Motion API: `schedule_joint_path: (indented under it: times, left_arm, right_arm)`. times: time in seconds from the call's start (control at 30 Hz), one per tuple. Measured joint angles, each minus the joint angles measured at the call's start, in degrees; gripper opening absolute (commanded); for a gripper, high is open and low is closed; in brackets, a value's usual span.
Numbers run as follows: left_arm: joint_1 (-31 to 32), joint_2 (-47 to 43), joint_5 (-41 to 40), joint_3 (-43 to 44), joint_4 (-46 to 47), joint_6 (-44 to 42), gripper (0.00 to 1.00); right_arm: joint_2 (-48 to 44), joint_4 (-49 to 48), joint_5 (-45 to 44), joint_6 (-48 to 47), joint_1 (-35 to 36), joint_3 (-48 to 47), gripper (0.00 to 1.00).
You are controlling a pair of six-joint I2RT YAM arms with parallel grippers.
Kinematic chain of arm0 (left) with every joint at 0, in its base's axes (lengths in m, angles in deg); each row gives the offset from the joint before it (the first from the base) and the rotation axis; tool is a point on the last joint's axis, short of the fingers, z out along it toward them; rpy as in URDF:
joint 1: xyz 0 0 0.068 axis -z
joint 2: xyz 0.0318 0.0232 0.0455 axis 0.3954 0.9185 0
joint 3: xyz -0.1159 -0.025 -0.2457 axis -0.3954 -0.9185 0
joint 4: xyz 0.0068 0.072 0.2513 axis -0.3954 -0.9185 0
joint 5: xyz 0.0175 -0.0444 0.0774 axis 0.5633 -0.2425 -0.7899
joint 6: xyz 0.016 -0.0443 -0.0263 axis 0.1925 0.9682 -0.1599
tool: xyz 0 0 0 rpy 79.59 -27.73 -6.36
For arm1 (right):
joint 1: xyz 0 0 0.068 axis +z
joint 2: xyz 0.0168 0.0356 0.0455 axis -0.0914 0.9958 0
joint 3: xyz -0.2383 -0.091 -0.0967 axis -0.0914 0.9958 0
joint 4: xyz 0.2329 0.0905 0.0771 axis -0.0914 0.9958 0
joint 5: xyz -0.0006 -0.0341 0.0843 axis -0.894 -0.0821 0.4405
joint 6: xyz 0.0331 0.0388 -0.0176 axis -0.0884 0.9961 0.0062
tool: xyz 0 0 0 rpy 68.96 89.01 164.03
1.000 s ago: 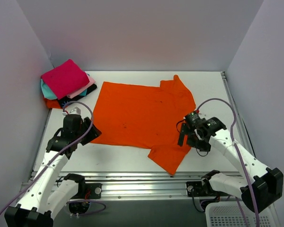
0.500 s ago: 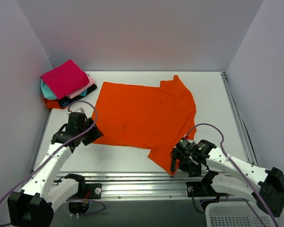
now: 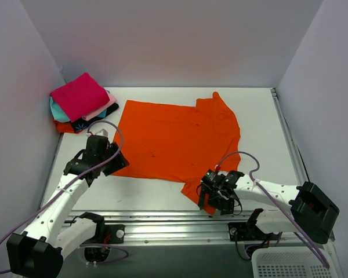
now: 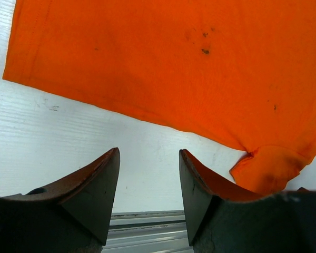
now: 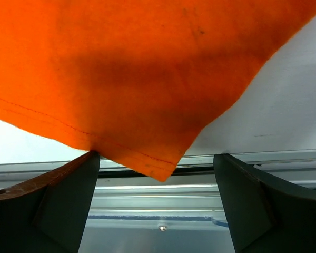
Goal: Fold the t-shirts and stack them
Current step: Grap the side of the flattened tshirt closest away from the robot with both arms
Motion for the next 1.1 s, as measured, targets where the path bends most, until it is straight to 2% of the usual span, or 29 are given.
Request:
schedule_joint_path:
  times: [0.1,0.23,0.4,0.6,0.7,0.9,1.1]
  left_arm:
    - [0.5,-0.2,-0.9,0.0,-0.3,-0.3,0.57]
    - [1.1,-0.2,-1.6,0.0,-0.2,-0.4,0.57]
    - [1.7,-0.2,-2.1,0.0,-0.3,-0.5,0.57]
    - [1.9,-0.2,-2.3,0.0,-0.3,-0.6,0.57]
    - [2.0,-0.3,-2.8,0.0,-0.5,-0.6,0.57]
    - [1.9,-0.2,-8.3,0.0,-2.9,0.6,0.58]
    - [0.6,3.8,-14.5,0.1,-4.9,3.4,0.59]
  right_arm:
    - [0.3,-0.7,0.6,0.5,0.0,0.2,0.76]
    - [0.0,-1.8,1.6,1.7,0.0,0.8,0.58]
    - [-3.1,-2.4,1.5,3.2,0.0,2.6,0.40]
    - [-5.2,-1.5,0.7,4.2,0.0,3.2,0.10]
    - [-5.5,-1.1,0.5,4.4,0.0,3.2,0.01]
    - [-5.4,0.4,-0.6,3.9,0.1,2.6,0.00]
    - [-4.2,3.5,-4.1,2.5,0.1,-0.5,0.00]
